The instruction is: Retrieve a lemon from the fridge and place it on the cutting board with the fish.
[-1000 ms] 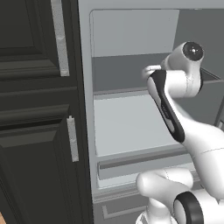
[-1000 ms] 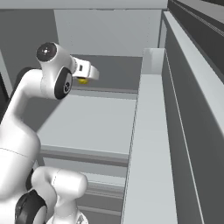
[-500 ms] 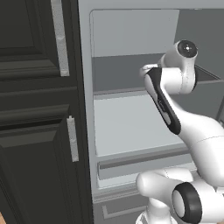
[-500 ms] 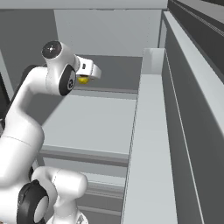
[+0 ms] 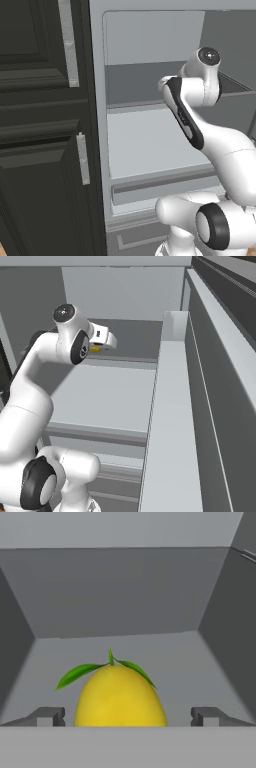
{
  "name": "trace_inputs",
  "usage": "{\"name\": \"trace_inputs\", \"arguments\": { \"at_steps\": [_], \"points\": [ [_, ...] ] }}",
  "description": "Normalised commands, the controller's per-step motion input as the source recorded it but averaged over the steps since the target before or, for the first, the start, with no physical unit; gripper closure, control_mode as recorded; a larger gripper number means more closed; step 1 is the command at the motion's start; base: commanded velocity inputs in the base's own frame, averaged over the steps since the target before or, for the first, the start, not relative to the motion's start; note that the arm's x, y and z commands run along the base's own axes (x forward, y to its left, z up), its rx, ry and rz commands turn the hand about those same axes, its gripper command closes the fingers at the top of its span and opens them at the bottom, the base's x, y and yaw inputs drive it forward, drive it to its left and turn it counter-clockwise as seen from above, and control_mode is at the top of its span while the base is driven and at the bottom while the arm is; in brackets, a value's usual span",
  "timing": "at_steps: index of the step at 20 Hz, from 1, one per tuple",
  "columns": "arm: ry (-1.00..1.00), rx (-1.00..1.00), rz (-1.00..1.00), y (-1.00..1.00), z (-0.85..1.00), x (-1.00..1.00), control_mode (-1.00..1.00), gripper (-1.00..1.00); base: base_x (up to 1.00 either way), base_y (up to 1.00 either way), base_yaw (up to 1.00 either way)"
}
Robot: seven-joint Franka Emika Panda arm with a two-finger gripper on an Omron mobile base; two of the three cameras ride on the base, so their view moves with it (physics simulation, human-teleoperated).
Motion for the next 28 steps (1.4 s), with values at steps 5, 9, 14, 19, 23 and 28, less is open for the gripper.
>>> {"name": "trace_inputs", "arguments": {
  "at_steps": [5, 9, 14, 19, 23, 28],
  "points": [
    [0.0, 0.0, 0.0, 0.0, -0.01, 0.02, -1.0, -1.0, 0.0, 0.0, 0.0],
    [0.0, 0.0, 0.0, 0.0, 0.0, 0.0, -1.0, -1.0, 0.0, 0.0, 0.0],
    [0.0, 0.0, 0.0, 0.0, 0.0, 0.02, -1.0, -1.0, 0.0, 0.0, 0.0],
    [0.0, 0.0, 0.0, 0.0, 0.0, 0.03, -1.0, 1.0, 0.0, 0.0, 0.0],
    [0.0, 0.0, 0.0, 0.0, 0.0, 0.02, -1.0, 1.0, 0.0, 0.0, 0.0],
    [0.0, 0.0, 0.0, 0.0, 0.0, 0.03, -1.0, 1.0, 0.0, 0.0, 0.0]
  ]
}}
